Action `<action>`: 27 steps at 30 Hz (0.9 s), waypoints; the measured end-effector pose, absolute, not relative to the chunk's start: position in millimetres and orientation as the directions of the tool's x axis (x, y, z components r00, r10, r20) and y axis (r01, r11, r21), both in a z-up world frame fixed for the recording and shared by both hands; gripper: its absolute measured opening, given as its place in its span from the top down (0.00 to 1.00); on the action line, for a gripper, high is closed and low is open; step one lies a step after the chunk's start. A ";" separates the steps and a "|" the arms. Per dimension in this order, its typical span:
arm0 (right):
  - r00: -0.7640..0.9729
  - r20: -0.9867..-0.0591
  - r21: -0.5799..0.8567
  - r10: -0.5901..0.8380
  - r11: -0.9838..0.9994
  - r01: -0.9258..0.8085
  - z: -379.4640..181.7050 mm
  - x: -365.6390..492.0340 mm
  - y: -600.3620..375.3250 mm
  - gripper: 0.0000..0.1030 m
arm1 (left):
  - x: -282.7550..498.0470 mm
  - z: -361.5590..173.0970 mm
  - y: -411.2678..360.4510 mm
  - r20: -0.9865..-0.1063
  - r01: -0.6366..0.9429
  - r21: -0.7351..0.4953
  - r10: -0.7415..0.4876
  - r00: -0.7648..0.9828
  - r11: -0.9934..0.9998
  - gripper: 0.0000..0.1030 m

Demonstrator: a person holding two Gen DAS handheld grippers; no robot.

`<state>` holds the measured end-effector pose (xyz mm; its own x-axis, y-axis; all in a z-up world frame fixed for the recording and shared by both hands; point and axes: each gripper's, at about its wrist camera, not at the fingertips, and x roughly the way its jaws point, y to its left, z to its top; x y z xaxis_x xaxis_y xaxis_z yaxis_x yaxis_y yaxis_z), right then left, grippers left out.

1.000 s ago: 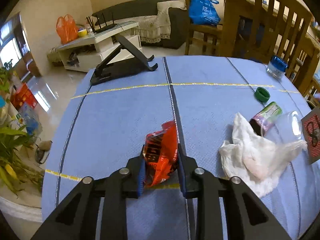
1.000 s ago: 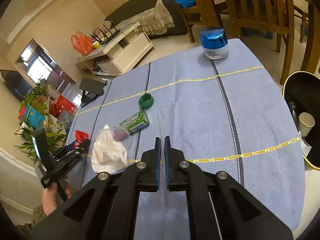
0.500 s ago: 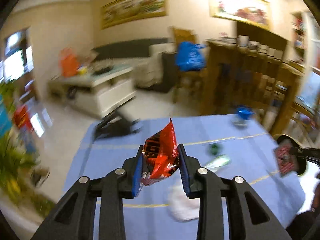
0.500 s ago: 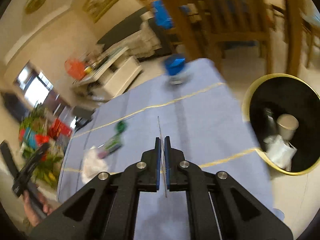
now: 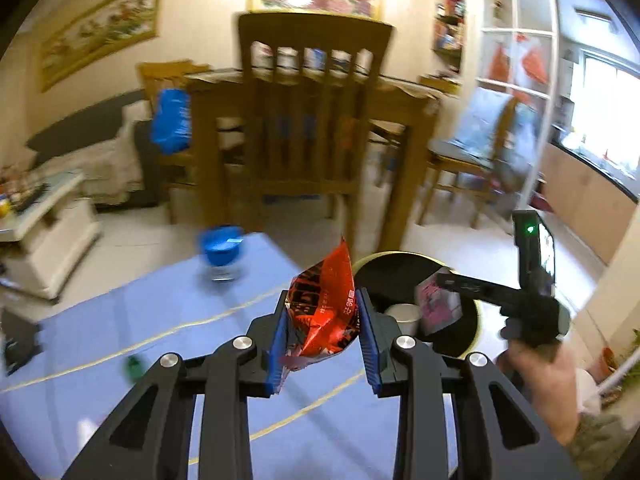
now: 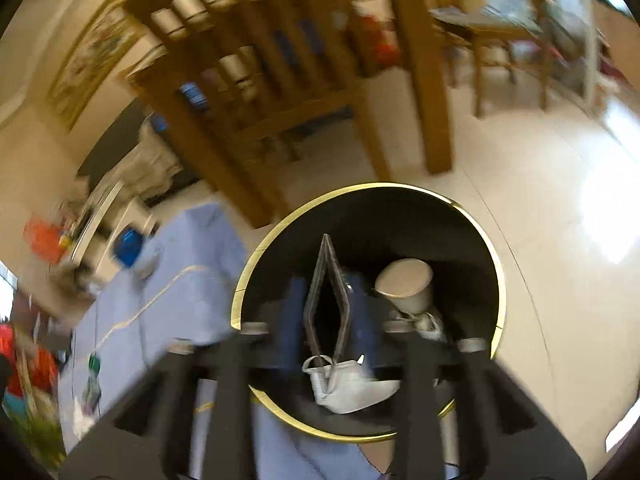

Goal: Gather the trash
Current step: 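Carry pink box and red wrapper over the bin and open both tools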

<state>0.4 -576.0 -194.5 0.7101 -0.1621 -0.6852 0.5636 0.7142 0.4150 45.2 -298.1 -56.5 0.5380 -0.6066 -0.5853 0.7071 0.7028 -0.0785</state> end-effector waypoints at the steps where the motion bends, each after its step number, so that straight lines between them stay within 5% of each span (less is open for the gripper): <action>1: 0.717 -0.676 0.439 -0.169 0.689 0.576 -196.4 -5.8 -580.3 0.31 | 45.5 -58.9 -308.4 -0.592 0.720 -0.092 -0.619 0.516 0.688 0.71; 2: 0.726 -0.659 0.459 -0.194 0.662 0.593 -196.7 -14.3 -586.1 0.21 | 50.0 -64.2 -322.6 -0.603 0.737 -0.115 -0.636 0.481 0.666 0.71; 6: 0.764 -0.581 0.518 -0.282 0.595 0.614 -189.0 -43.2 -596.7 0.12 | 59.0 -80.9 -361.4 -0.639 0.762 -0.156 -0.653 0.408 0.629 0.71; 16: 0.792 -0.435 0.620 -0.428 0.495 0.608 -177.8 -103.0 -625.0 0.09 | 66.5 -104.0 -443.4 -0.679 0.799 -0.141 -0.645 0.352 0.584 0.69; 18: 0.787 -0.427 0.629 -0.445 0.479 0.612 -178.2 -111.3 -628.7 0.08 | 71.9 -109.1 -449.3 -0.686 0.796 -0.151 -0.642 0.343 0.586 0.54; 19: 0.785 -0.428 0.632 -0.448 0.472 0.615 -179.3 -113.1 -630.5 0.08 | 73.7 -113.1 -452.0 -0.692 0.793 -0.151 -0.636 0.342 0.590 0.31; 20: 0.784 -0.431 0.636 -0.448 0.466 0.615 -180.4 -113.4 -631.7 0.08 | 74.3 -115.7 -453.2 -0.695 0.790 -0.145 -0.630 0.347 0.596 0.22; 27: 0.770 -0.439 0.605 -0.464 0.480 0.635 -177.7 -112.2 -627.0 0.07 | 77.3 -121.7 -438.2 -0.718 0.775 -0.138 -0.602 0.350 0.616 0.20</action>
<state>-112.2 -627.0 -177.7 0.7696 -0.4638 -0.4389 0.6348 0.4805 0.6052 77.3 -438.2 -121.7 0.3505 -0.6019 -0.7176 0.7753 0.6162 -0.1382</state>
